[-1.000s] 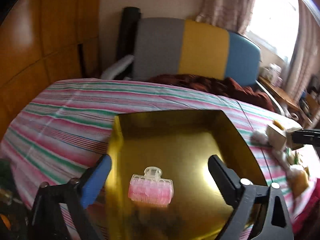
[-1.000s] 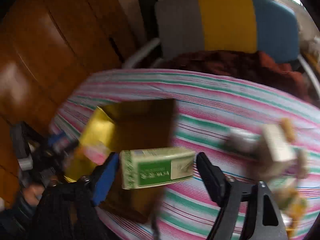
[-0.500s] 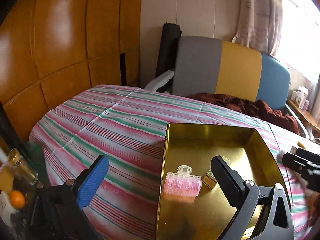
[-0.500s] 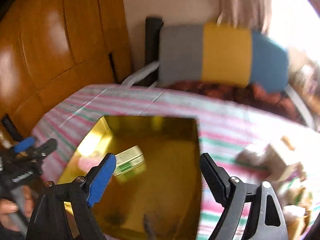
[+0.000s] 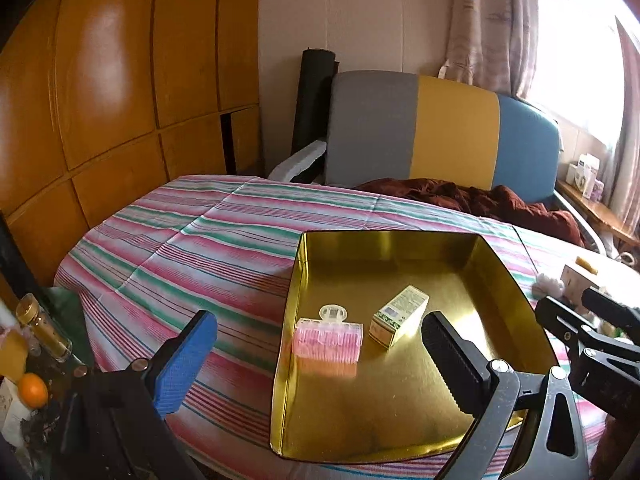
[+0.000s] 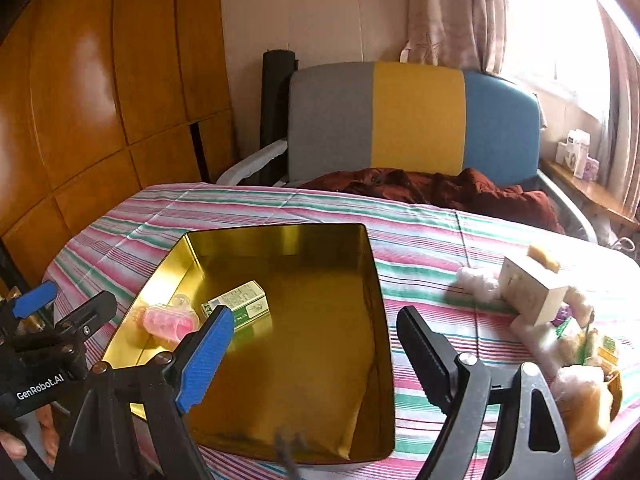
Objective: Organize objects
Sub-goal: 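Carry both items to the gold tray and release them inside, then move the left gripper to the yellow sponge and grasp it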
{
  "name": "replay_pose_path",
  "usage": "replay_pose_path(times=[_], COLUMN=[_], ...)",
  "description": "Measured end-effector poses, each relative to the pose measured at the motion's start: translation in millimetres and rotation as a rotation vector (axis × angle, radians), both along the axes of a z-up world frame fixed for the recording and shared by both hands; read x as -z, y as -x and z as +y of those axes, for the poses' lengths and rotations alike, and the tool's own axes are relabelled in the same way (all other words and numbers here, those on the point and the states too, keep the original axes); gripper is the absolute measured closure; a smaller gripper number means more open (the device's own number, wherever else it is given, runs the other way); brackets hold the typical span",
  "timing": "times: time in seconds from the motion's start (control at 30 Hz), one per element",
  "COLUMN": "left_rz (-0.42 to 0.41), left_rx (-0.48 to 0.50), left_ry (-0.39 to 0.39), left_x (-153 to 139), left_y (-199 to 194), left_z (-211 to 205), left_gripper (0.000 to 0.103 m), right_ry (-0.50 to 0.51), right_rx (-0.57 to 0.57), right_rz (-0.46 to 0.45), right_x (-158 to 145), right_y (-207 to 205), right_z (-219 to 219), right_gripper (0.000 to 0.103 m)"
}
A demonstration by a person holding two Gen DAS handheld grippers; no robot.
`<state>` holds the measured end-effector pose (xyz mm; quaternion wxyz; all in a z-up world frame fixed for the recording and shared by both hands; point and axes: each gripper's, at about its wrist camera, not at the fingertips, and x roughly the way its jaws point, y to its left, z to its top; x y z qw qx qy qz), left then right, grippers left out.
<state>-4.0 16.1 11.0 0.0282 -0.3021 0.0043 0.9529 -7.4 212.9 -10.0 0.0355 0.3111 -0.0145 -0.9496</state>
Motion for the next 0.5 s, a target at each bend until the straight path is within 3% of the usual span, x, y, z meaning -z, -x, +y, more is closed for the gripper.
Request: replay_pose_path(times=[0.5], left_rz=[-0.009], left_rx=[0.065], left_ry=[0.015], left_x=[-1.7], left_y=[-5.8], left_z=[20.7], left_gripper=[0.000], right_ry=[0.014], right_rx=[0.037], right_rz=[0.011], right_x=[-1.5], right_y=[-13.0], right_z=[18.2], right_gripper=[0.018])
